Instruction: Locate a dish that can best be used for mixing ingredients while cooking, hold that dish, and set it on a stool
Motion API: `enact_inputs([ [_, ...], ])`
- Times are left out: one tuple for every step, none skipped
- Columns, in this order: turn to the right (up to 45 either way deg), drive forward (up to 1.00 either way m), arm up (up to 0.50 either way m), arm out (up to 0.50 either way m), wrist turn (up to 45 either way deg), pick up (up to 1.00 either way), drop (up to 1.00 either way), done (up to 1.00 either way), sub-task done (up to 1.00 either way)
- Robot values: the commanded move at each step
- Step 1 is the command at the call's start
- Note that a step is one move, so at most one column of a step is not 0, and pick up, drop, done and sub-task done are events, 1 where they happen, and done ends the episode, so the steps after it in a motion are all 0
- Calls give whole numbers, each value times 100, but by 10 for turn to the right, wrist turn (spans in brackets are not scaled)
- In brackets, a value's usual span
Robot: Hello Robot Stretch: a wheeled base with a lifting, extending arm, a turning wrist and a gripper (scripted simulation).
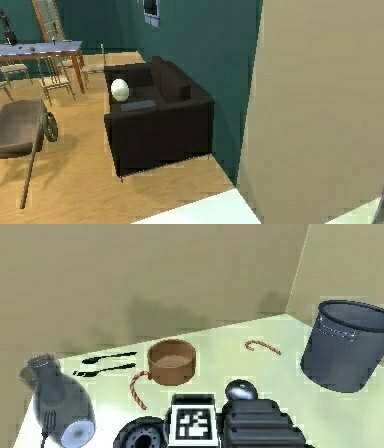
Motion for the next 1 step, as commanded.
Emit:
enact_inputs([
  [0, 0, 0, 20, 0, 0, 0, 0, 0],
])
